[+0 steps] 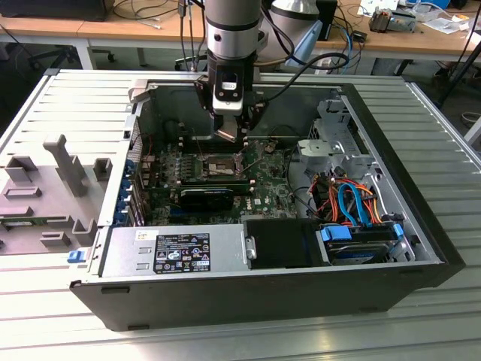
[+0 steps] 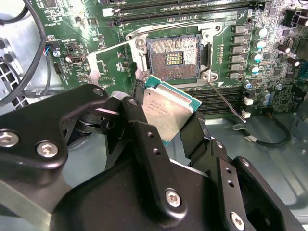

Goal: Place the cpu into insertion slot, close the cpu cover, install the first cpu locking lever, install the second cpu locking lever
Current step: 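Place the cpu into insertion slot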

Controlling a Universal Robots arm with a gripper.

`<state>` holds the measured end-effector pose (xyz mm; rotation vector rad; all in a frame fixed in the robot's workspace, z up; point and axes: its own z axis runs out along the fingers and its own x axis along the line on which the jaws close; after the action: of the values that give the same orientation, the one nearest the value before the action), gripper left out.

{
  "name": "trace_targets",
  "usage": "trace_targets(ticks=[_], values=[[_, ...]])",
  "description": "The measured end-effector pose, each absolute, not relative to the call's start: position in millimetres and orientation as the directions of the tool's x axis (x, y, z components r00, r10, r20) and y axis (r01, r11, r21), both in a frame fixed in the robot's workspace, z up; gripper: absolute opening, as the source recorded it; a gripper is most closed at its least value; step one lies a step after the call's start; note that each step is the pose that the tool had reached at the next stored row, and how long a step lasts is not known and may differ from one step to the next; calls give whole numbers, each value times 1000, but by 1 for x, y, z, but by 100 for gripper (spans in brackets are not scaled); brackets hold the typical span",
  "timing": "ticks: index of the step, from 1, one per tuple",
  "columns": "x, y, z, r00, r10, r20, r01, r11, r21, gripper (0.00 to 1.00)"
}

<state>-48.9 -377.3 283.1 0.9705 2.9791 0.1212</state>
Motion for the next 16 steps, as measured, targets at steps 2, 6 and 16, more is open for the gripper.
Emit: trace_targets(ticks=[2, 6, 16], values=[[-49, -377, 283, -807, 590, 18, 589, 804, 75, 54], [-49, -377, 283, -805, 592, 18, 592, 803, 75, 54], [-49, -377, 283, -800, 599, 18, 599, 797, 75, 54]])
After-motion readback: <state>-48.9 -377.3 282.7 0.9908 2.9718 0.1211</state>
